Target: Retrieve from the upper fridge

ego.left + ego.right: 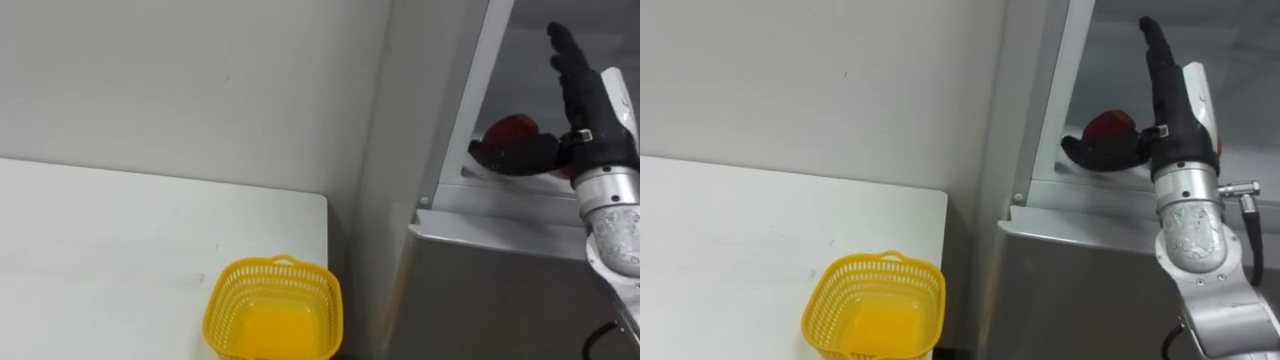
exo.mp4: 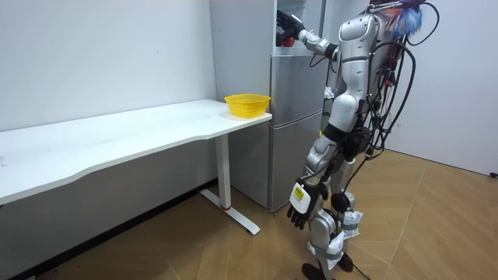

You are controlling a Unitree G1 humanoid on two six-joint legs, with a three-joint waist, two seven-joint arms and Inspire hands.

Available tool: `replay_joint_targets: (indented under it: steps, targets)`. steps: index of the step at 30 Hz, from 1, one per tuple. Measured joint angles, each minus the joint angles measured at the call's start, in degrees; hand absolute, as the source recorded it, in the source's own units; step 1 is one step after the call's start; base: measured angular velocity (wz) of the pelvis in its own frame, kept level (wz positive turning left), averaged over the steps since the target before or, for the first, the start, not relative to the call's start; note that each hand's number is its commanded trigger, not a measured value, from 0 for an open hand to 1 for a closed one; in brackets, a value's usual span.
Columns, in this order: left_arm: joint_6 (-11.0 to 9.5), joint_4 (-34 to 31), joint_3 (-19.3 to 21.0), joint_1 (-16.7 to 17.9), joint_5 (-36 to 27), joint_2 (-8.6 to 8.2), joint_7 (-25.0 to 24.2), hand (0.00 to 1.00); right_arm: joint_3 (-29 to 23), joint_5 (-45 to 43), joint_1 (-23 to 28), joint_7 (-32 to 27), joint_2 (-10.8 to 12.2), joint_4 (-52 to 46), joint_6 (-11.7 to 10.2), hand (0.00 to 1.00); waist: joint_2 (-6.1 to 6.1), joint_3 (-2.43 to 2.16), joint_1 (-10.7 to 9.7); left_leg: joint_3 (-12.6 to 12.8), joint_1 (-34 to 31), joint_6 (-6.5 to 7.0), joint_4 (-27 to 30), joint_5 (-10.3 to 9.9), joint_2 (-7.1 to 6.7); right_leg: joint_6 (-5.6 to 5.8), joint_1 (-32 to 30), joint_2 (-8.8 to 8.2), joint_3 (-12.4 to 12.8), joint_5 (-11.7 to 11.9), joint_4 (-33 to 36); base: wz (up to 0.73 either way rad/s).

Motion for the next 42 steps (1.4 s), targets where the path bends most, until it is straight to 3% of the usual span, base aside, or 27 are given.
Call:
replay_joint_targets:
  steps: [8, 34, 42]
  targets:
    - [0.96, -0.04, 0.07, 0.82, 0.0, 0.25, -1.31, 0.0, 0.0, 0.03, 0.0, 1.96, 0.0, 1.78, 1.24, 0.0, -0.07, 0.1, 0.05, -0.24, -0.09, -0.04, 0.0, 0.03, -0.11, 0.0, -0.03, -0.02, 0.0, 0.0, -0.02, 0.0]
    - [1.32, -4.54, 0.39, 1.36, -0.05, 0.88, -1.77, 0.0, 2.0, 6.62, -1.89, 3.04, -2.55, 6.47, 1.28, 0.0, 0.06, 0.11, 0.43, -0.92, -0.25, 0.02, -0.03, 0.06, -0.28, 0.05, 0.01, -0.3, -0.89, -0.03, 0.19, 0.0]
    - [2.11, -4.54, 0.39, 1.55, -0.05, 0.87, -1.96, 0.0, 1.99, 8.37, -1.89, 3.42, -2.62, 6.66, 2.51, 0.0, -0.13, -0.04, 0.48, -1.44, -0.4, 0.03, 0.02, 0.07, -0.41, 0.05, 0.15, -0.4, -1.44, -0.03, 0.14, 0.02]
